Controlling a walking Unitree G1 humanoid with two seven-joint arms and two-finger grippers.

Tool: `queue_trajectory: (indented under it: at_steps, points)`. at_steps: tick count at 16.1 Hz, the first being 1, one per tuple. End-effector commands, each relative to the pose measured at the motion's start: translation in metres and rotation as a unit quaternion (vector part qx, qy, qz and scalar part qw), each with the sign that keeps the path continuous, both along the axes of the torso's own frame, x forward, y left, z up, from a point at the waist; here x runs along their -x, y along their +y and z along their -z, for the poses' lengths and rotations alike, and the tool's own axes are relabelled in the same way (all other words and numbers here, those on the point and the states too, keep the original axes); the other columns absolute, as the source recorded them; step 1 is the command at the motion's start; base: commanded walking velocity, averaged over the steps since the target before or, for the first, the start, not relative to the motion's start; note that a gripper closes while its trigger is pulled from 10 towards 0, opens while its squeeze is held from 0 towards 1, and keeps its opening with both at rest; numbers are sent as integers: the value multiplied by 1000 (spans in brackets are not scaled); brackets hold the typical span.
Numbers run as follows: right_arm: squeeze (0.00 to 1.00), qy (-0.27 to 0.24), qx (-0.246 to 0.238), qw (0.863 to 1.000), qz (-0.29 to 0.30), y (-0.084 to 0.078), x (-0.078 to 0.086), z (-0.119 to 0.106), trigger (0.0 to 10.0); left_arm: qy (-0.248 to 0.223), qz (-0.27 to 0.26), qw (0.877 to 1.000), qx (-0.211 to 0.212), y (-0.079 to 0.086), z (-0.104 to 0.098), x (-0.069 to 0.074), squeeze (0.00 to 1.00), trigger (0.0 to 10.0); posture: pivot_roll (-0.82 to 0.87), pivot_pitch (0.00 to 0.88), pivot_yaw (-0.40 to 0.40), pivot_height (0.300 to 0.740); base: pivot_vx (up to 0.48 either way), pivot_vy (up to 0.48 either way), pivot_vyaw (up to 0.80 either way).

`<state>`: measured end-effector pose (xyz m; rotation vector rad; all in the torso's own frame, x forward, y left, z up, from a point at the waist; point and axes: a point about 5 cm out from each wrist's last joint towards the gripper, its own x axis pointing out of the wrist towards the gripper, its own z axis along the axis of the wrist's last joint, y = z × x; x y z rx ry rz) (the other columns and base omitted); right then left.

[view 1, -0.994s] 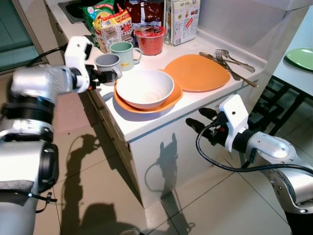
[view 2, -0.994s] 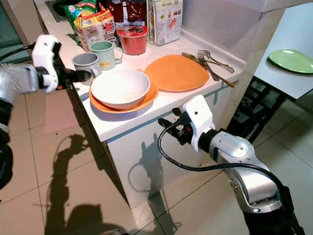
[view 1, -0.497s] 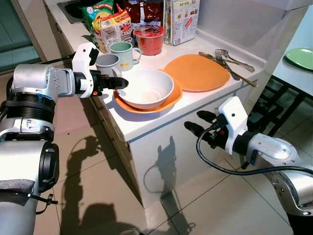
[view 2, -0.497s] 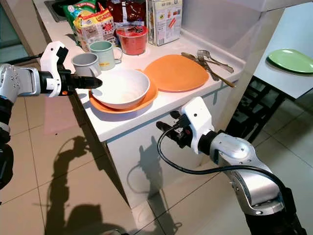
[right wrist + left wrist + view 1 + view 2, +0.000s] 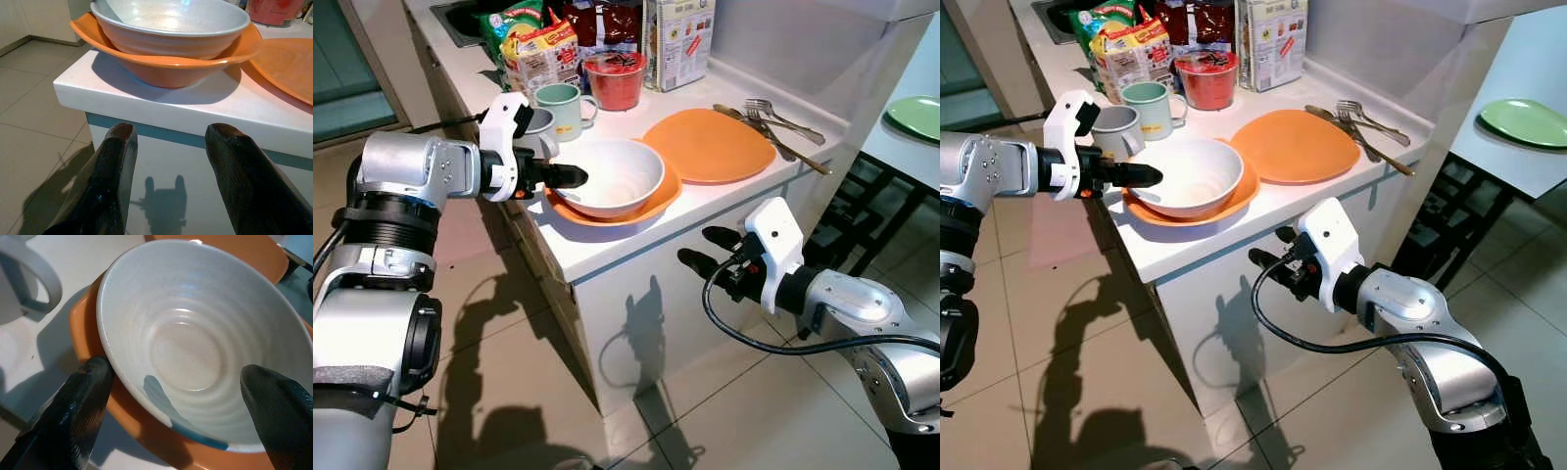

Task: Setting the table

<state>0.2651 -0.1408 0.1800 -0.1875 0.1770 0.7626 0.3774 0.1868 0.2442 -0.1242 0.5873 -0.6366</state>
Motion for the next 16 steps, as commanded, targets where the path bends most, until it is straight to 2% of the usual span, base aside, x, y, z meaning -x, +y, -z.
queue_trajectory:
  at_steps: [1,6,9,10,12,13,16]
  points:
    - [0,-5,4,1000,-10,2,3,-4,10000,-3,18,1000,-4,-7,3,1,0,10000,-25,0,45,740,0,0,0]
    - [0,-5,7,1000,-10,1,3,-4,10000,-20,28,999,-33,-13,9,1,0,10000,-29,0,44,740,0,0,0]
    - [0,-6,8,1000,-11,2,2,-4,10000,-2,31,998,-55,-18,24,2,0,10000,-28,0,44,740,0,0,0]
    - [0,-6,7,1000,-11,2,2,-4,10000,8,23,998,-54,-19,29,1,0,8314,-28,0,44,740,0,0,0]
    - [0,-7,7,1000,-11,2,2,-4,10000,15,13,999,-48,-21,33,0,0,4118,-28,0,44,740,0,0,0]
    - [0,-7,8,1000,-9,2,1,-4,10000,21,-2,999,-29,-22,34,-3,0,0,-32,0,48,740,0,0,0]
    - [0,-8,9,1000,-6,1,1,-4,10000,19,-5,999,-26,-23,34,-4,0,0,-30,0,48,740,0,0,0]
